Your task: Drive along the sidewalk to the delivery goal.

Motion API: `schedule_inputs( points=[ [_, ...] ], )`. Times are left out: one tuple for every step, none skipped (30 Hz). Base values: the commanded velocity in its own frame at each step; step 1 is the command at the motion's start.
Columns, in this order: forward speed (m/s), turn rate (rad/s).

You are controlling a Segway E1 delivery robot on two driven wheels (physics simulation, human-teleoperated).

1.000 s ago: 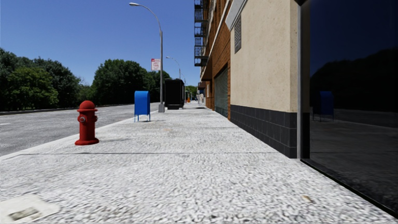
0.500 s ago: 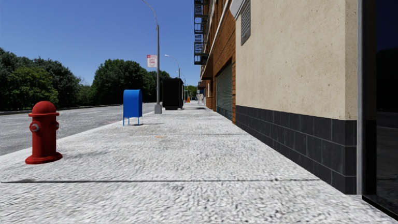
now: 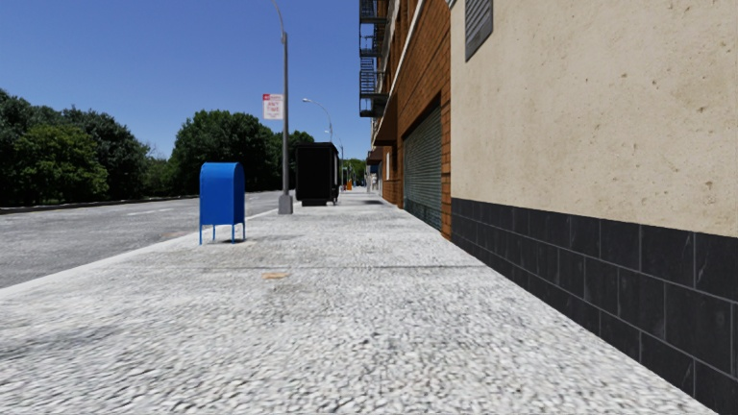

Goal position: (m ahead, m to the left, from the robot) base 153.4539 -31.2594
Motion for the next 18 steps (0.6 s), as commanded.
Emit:
schedule_inputs(
  points=[
    [2.00, 0.00],
    [2.00, 0.00],
    [2.00, 0.00],
    [2.00, 0.00],
    [2.00, 0.00],
    [2.00, 0.00],
    [2.00, 0.00],
    [2.00, 0.00],
    [2.00, 0.00],
    [2.00, 0.00],
    [2.00, 0.00],
    [2.00, 0.00],
    [2.00, 0.00],
    [2.00, 0.00],
    [2.00, 0.00],
    [2.00, 0.00],
    [2.00, 0.00],
    [2.00, 0.00]
  ],
)
